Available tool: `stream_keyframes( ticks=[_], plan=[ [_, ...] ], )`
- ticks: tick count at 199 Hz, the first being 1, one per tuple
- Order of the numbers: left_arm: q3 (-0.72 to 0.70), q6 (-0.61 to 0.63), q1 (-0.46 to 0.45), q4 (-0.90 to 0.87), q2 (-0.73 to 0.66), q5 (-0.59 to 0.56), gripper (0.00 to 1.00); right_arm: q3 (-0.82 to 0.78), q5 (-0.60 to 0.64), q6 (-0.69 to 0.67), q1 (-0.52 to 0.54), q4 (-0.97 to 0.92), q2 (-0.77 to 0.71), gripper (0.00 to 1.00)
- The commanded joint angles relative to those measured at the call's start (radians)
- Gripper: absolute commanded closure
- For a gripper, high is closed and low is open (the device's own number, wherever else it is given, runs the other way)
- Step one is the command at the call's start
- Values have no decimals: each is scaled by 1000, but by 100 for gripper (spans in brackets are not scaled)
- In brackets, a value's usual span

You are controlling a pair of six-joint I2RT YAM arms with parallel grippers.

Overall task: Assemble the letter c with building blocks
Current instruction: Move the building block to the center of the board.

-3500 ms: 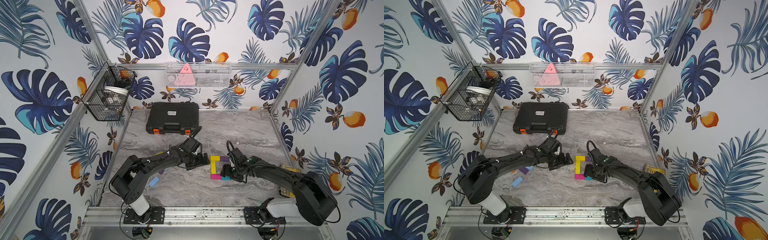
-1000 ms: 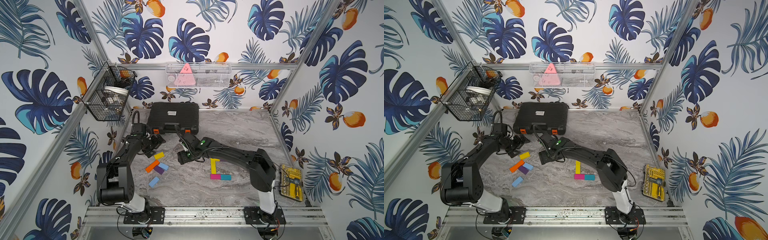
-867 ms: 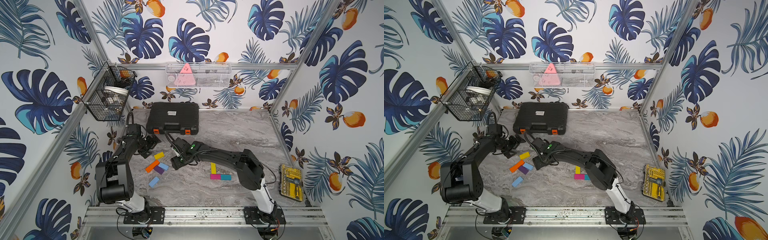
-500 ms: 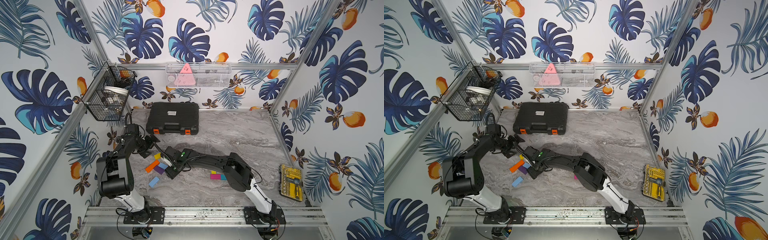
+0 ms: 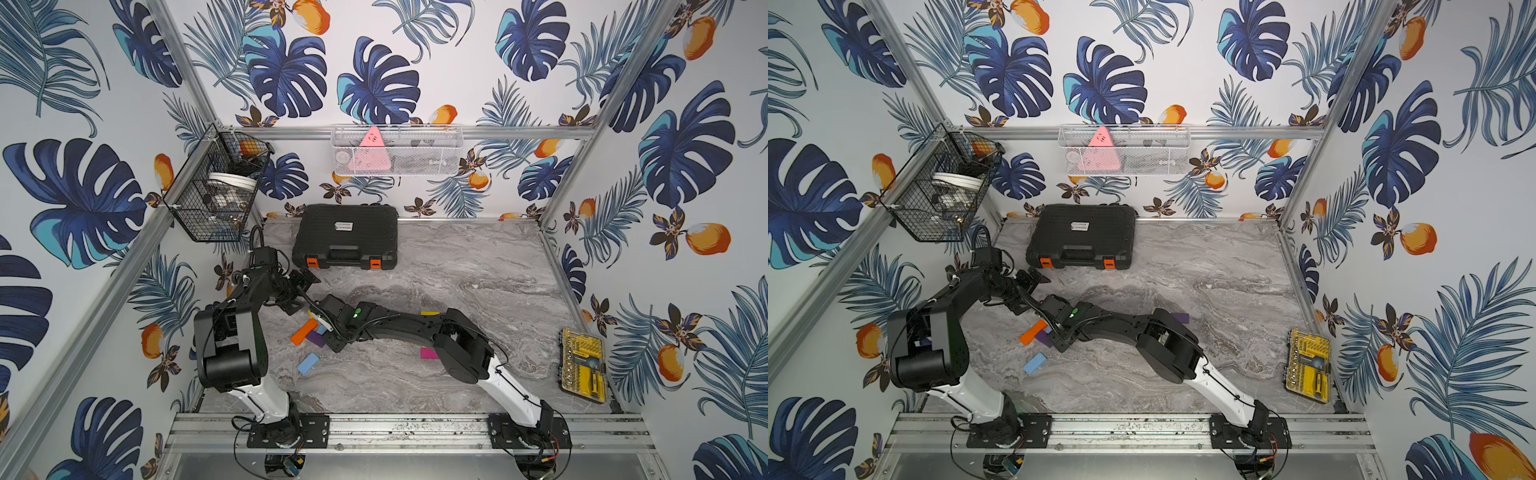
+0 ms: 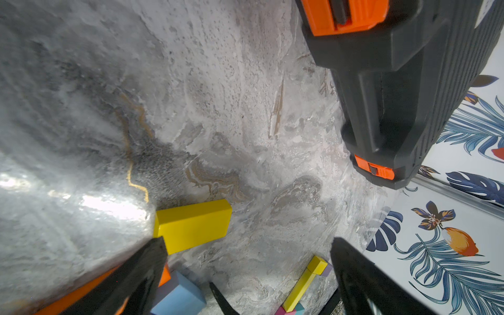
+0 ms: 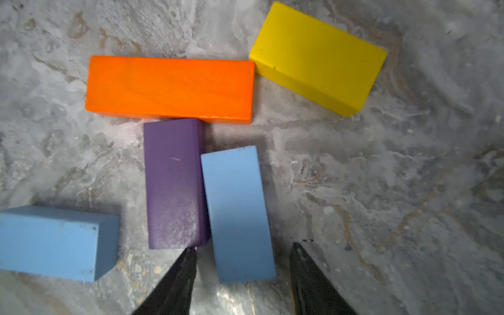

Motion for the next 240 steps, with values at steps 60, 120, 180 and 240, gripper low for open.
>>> stream_keyframes(
  ticks=[60,120,180,240],
  plan=[
    [4,13,1,-4,-4,22,1,-93,-5,-37,-6,33,-75,78],
    [-1,30,-60,-26,-34,13,1,-383,-6,34,-70,104,-295,79],
    [-62,-15,-259,15,-75,-20,1,-627,1,49,-187,126,-450,75],
    [-79,-122,-445,114,-31,-49,1,-715,67,93,-227,111,-510,33]
  ],
)
